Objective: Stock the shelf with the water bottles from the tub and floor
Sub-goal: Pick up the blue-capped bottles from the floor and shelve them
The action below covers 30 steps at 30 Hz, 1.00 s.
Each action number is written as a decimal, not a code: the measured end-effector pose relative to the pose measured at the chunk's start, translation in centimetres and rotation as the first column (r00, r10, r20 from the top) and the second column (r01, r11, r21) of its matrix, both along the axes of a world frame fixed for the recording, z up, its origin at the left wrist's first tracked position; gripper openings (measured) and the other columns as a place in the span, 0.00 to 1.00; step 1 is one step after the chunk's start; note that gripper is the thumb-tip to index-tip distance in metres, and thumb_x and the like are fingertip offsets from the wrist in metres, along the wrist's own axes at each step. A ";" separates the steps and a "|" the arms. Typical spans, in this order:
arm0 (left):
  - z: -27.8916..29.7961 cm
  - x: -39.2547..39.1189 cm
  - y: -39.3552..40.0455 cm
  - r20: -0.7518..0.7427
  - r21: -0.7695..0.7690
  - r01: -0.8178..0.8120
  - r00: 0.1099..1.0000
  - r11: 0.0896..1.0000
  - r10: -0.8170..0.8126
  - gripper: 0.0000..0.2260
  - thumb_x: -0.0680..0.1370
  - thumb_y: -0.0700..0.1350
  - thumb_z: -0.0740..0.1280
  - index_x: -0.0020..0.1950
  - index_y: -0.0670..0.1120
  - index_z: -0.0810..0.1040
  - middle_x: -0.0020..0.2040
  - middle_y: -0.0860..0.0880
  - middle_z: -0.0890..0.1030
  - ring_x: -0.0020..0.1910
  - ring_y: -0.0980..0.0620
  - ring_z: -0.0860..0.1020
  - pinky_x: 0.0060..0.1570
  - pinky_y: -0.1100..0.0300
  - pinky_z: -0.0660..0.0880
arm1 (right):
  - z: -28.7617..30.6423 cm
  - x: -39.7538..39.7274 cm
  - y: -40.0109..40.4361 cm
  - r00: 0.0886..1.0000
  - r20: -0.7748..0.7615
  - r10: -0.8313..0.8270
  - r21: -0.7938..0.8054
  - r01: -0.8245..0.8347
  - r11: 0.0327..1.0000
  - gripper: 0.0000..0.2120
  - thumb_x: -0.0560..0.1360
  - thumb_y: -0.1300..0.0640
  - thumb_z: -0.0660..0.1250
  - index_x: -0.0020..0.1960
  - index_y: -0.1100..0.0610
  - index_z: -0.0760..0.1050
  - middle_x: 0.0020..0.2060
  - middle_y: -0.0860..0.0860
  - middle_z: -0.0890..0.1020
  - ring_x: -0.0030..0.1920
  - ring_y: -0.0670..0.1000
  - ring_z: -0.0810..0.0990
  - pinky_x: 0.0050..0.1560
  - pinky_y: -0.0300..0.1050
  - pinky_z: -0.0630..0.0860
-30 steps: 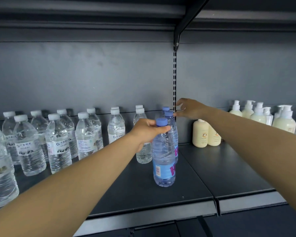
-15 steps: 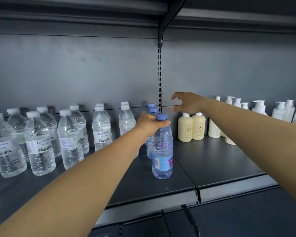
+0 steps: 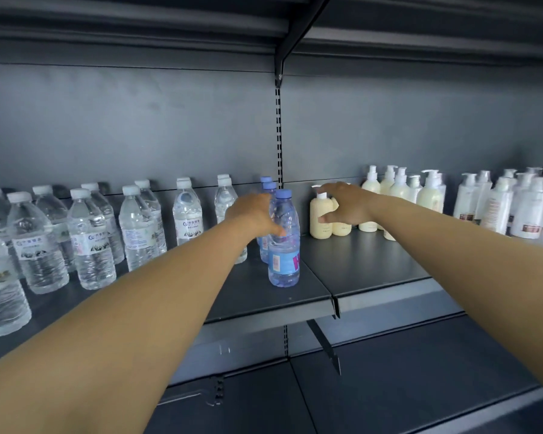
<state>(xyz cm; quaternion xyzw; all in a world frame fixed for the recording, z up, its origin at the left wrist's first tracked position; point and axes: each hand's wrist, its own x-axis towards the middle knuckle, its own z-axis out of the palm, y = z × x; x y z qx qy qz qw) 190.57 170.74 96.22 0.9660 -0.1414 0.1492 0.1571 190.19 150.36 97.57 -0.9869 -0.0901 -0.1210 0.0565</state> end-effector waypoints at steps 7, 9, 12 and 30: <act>-4.4 -9.4 2.3 0.017 0.315 -0.106 0.994 0.943 0.106 0.45 0.67 0.59 0.73 0.76 0.50 0.52 0.74 0.43 0.58 0.74 0.42 0.55 0.68 0.47 0.61 | -4.5 -10.2 0.0 0.995 -0.104 -0.004 -0.005 0.004 1.000 0.38 0.73 0.46 0.68 0.76 0.51 0.51 0.74 0.54 0.58 0.73 0.57 0.57 0.71 0.54 0.60; -7.0 -12.0 2.8 -0.004 0.330 -0.096 0.995 0.939 0.103 0.46 0.67 0.59 0.73 0.76 0.50 0.50 0.76 0.43 0.54 0.75 0.42 0.51 0.70 0.46 0.58 | -6.9 -13.4 0.0 0.990 -0.143 0.001 -0.037 -0.006 0.999 0.39 0.74 0.46 0.68 0.77 0.51 0.49 0.75 0.54 0.56 0.74 0.56 0.55 0.73 0.54 0.57; -11.7 -15.5 2.9 -0.068 0.296 -0.071 0.993 0.953 0.095 0.47 0.67 0.59 0.73 0.77 0.51 0.47 0.77 0.42 0.50 0.76 0.42 0.47 0.72 0.45 0.54 | -11.4 -17.7 -0.4 0.983 -0.184 0.007 0.001 -0.007 1.000 0.40 0.74 0.47 0.68 0.77 0.52 0.48 0.76 0.54 0.54 0.75 0.56 0.53 0.72 0.52 0.55; -46.8 -27.8 -2.2 -0.530 0.194 -0.005 0.841 0.981 0.109 0.44 0.67 0.59 0.73 0.76 0.50 0.54 0.77 0.42 0.53 0.76 0.42 0.53 0.71 0.46 0.60 | -45.9 -29.7 -10.1 0.956 -0.290 0.032 0.338 0.071 0.939 0.28 0.74 0.51 0.69 0.71 0.52 0.65 0.68 0.52 0.70 0.69 0.53 0.66 0.65 0.46 0.66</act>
